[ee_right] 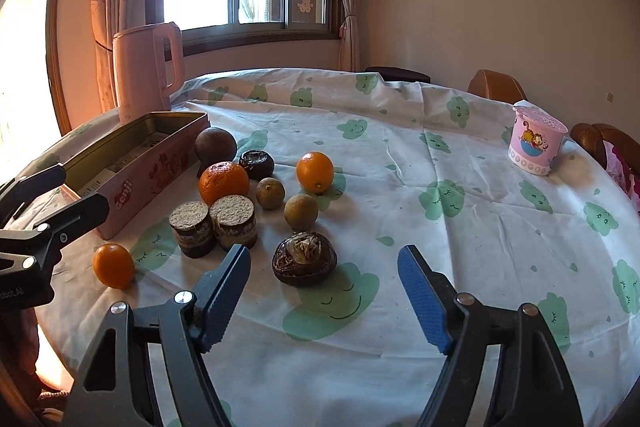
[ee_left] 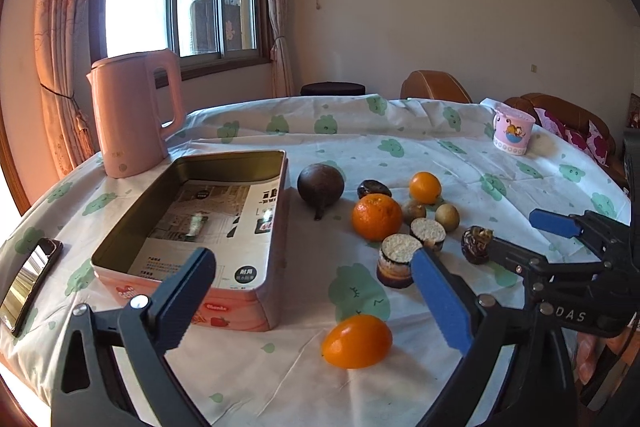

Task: Organize fruits
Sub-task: 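Grasp the dark wrinkled fruit with the right gripper while the left gripper grasps a beige-topped cake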

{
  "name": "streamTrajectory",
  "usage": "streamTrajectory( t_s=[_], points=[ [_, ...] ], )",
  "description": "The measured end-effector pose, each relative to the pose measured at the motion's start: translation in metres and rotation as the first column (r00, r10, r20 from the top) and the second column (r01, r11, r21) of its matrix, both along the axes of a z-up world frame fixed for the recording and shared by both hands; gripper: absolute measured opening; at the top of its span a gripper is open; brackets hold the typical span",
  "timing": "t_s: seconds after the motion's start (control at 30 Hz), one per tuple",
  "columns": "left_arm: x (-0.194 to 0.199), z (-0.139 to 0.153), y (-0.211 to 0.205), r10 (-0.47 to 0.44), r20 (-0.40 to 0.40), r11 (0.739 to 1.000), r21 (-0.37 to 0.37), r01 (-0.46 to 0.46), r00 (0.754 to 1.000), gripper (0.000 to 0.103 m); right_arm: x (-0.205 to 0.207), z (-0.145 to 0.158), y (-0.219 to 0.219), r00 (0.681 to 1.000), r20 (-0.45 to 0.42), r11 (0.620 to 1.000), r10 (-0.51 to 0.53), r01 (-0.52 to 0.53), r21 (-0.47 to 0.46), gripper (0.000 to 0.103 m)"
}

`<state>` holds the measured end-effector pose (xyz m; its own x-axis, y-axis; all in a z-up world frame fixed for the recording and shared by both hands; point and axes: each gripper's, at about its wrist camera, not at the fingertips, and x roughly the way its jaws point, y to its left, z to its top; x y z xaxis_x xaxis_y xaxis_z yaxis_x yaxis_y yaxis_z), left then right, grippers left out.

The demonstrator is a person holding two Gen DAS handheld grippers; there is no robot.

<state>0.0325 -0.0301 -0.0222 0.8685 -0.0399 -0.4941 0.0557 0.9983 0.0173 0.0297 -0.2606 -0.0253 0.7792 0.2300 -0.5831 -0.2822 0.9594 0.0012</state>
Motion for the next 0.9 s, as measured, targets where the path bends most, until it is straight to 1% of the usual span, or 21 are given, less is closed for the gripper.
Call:
streamTrajectory(
  t_s=[0.03,0.07,0.13,0.2,0.23,0.3,0.37,0.4,0.43,0.47,0.5,0.57,0.6,0.63,0.67,0.7,0.73,0.9],
  points=[
    [0.003,0.0,-0.003,-0.01,-0.003,1.0,0.005,0.01,1.0,0.09,0.002,0.0,0.0,1.0,-0.015,1.0,0.008,-0.008,0.006,0.074],
    [0.006,-0.001,-0.006,-0.023,-0.011,1.0,0.008,0.023,1.0,0.088,0.004,0.0,0.0,1.0,-0.021,1.0,0.012,-0.012,-0.002,0.074],
    [0.012,-0.002,-0.013,-0.058,-0.029,0.998,0.005,0.058,0.998,0.085,0.01,-0.001,0.004,0.999,-0.037,0.999,0.008,-0.01,-0.041,0.072],
    [0.017,-0.003,-0.021,-0.087,-0.05,0.996,0.003,0.087,0.995,0.084,0.019,-0.003,0.006,0.997,-0.074,0.998,0.031,-0.035,-0.053,0.072],
    [0.019,-0.003,-0.025,-0.103,-0.057,0.995,0.0,0.103,0.993,0.082,0.024,-0.005,0.007,0.995,-0.093,0.997,0.035,-0.041,-0.061,0.07],
    [0.024,-0.005,-0.031,-0.126,-0.073,0.992,-0.003,0.126,0.989,0.077,0.031,-0.009,0.008,0.992,-0.121,0.997,0.038,-0.046,-0.063,0.068],
    [0.029,-0.008,-0.036,-0.15,-0.098,0.989,-0.01,0.15,0.984,0.075,0.037,-0.012,0.007,0.985,-0.161,0.997,0.064,-0.071,-0.036,0.068],
    [0.032,-0.01,-0.038,-0.158,-0.113,0.987,-0.013,0.158,0.981,0.072,0.039,-0.013,0.007,0.982,-0.173,0.997,0.069,-0.075,-0.028,0.066],
    [0.036,-0.013,-0.041,-0.171,-0.132,0.985,-0.009,0.171,0.976,0.069,0.041,-0.015,0.007,0.979,-0.189,0.996,0.074,-0.08,-0.027,0.058],
    [0.038,-0.015,-0.044,-0.181,-0.154,0.983,-0.005,0.183,0.971,0.068,0.042,-0.018,0.008,0.975,-0.208,0.996,0.079,-0.087,-0.03,0.055],
    [0.04,-0.017,-0.046,-0.183,-0.169,0.983,-0.003,0.185,0.968,0.065,0.042,-0.017,0.008,0.975,-0.205,0.995,0.083,-0.091,-0.03,0.054],
    [0.043,-0.02,-0.048,-0.185,-0.188,0.982,0.005,0.19,0.965,0.064,0.041,-0.018,0.008,0.976,-0.202,0.995,0.083,-0.09,-0.03,0.047],
    [0.045,-0.022,-0.048,-0.185,-0.201,0.982,0.005,0.19,0.962,0.059,0.04,-0.018,0.007,0.977,-0.197,0.996,0.083,-0.09,-0.028,0.045],
    [0.048,-0.023,-0.048,-0.183,-0.216,0.982,0.004,0.188,0.959,0.052,0.039,-0.018,0.006,0.977,-0.196,0.996,0.084,-0.091,-0.023,0.044],
    [0.049,-0.025,-0.048,-0.181,-0.228,0.982,0.001,0.186,0.957,0.047,0.038,-0.017,0.005,0.977,-0.195,0.996,0.085,-0.09,-0.017,0.044],
    [0.051,-0.026,-0.047,-0.186,-0.242,0.982,-0.007,0.19,0.952,0.04,0.038,-0.016,0.004,0.978,-0.191,0.996,0.086,-0.089,-0.009,0.044],
    [0.053,-0.028,-0.046,-0.193,-0.256,0.981,-0.016,0.196,0.947,0.036,0.037,-0.016,0.003,0.979,-0.187,0.996,0.086,-0.088,-0.002,0.044],
    [0.051,-0.028,-0.043,-0.184,-0.246,0.983,-0.031,0.182,0.952,0.036,0.035,-0.011,0.001,0.984,-0.157,0.996,0.086,-0.084,0.02,0.044]
  ],
)
